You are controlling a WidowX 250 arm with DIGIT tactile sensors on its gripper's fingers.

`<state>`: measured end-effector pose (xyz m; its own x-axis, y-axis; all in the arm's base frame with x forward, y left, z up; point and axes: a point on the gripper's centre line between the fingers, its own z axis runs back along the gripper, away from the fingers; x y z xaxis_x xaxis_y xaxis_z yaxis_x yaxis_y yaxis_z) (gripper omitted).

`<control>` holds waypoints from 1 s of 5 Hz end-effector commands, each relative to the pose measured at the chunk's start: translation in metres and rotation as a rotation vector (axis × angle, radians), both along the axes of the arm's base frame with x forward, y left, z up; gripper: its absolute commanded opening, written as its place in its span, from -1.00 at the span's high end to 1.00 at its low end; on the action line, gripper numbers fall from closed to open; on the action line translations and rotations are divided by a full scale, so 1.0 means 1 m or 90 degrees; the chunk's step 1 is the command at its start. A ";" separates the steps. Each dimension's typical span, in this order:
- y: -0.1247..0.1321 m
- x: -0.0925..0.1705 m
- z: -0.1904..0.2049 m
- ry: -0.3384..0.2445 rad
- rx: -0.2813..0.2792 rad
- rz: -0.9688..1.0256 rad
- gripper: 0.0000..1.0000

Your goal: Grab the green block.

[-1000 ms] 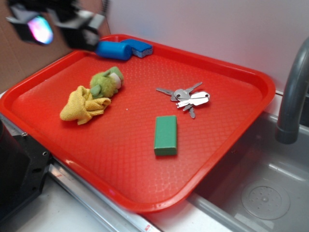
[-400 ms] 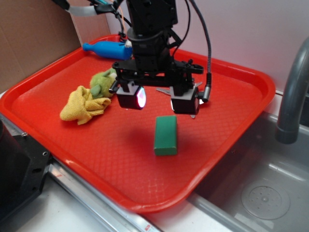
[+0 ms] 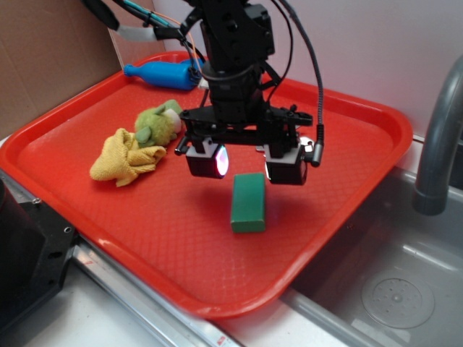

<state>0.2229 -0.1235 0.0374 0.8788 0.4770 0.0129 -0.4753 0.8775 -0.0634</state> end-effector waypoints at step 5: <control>0.055 -0.004 0.052 0.011 -0.077 -0.273 1.00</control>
<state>0.2051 -0.0714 0.0755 0.9937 0.0739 -0.0846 -0.0852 0.9866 -0.1392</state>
